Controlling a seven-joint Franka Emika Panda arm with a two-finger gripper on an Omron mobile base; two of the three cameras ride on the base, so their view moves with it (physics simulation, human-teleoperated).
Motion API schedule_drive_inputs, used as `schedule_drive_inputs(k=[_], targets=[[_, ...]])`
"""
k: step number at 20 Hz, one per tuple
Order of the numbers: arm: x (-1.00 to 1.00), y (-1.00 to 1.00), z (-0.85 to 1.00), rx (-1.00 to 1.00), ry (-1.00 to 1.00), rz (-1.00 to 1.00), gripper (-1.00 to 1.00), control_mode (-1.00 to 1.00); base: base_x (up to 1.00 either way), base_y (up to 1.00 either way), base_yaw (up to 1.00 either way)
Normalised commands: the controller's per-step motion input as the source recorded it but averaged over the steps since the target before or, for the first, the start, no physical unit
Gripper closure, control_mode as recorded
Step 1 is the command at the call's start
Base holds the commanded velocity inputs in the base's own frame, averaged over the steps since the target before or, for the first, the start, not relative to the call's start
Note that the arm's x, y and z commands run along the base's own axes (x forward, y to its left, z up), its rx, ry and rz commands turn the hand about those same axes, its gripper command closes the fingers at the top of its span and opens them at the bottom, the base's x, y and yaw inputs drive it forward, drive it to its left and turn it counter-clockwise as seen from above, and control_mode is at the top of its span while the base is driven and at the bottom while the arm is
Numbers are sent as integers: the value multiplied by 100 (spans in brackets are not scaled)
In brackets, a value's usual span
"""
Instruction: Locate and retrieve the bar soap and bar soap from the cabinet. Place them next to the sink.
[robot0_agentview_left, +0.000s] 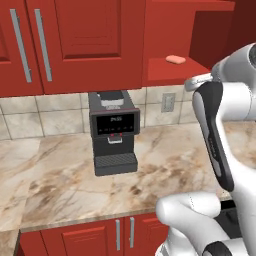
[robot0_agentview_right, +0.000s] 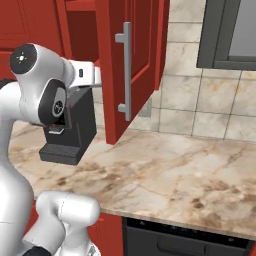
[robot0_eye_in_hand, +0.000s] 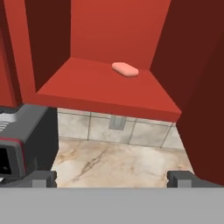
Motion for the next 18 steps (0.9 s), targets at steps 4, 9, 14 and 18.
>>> schedule_drive_inputs(k=[4, 9, 14, 18], targets=[[28, -10, 18, 0, -2, 0, -100, -100, 0, 0, 0], [34, -9, 9, 0, -3, 0, -100, -100, 0, 0, 0], [35, -9, 0, 0, -7, 0, -100, -100, 0, 0, 0], [27, 1, 0, 0, -6, 0, -100, -100, 0, 0, 0]])
